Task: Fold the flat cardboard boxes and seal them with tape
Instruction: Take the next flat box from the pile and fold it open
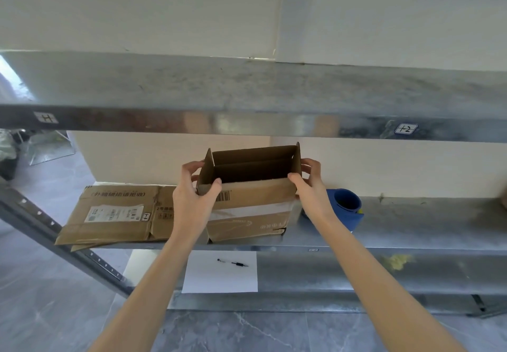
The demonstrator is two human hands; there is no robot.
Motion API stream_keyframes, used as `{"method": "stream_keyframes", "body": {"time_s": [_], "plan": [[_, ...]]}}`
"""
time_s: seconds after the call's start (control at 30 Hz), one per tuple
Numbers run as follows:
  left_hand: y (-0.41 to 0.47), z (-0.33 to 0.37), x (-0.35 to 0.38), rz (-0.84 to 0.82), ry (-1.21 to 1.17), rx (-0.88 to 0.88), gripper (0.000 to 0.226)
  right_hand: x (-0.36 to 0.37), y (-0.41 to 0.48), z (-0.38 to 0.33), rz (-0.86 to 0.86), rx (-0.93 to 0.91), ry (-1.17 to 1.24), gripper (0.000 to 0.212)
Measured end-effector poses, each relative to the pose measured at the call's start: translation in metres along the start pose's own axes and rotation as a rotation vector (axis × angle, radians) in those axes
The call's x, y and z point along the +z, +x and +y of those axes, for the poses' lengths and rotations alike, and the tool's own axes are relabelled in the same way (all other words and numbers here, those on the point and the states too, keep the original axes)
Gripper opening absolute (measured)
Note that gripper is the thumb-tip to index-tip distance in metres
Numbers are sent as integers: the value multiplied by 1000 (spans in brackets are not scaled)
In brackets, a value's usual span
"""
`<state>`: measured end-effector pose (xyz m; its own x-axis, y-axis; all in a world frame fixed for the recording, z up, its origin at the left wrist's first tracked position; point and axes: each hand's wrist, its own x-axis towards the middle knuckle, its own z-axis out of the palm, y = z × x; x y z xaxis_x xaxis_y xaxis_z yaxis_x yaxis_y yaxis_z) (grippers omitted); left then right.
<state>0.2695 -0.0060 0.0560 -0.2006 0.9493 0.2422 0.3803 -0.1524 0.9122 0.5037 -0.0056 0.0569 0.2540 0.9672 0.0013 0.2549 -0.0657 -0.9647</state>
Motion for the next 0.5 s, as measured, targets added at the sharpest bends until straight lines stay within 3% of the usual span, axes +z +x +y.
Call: {"method": "stream_keyframes", "body": {"time_s": [0.5], "plan": [[8,14,-20,-335,144,-16,73,-6,-15,-15,-172,57,13,75]]}}
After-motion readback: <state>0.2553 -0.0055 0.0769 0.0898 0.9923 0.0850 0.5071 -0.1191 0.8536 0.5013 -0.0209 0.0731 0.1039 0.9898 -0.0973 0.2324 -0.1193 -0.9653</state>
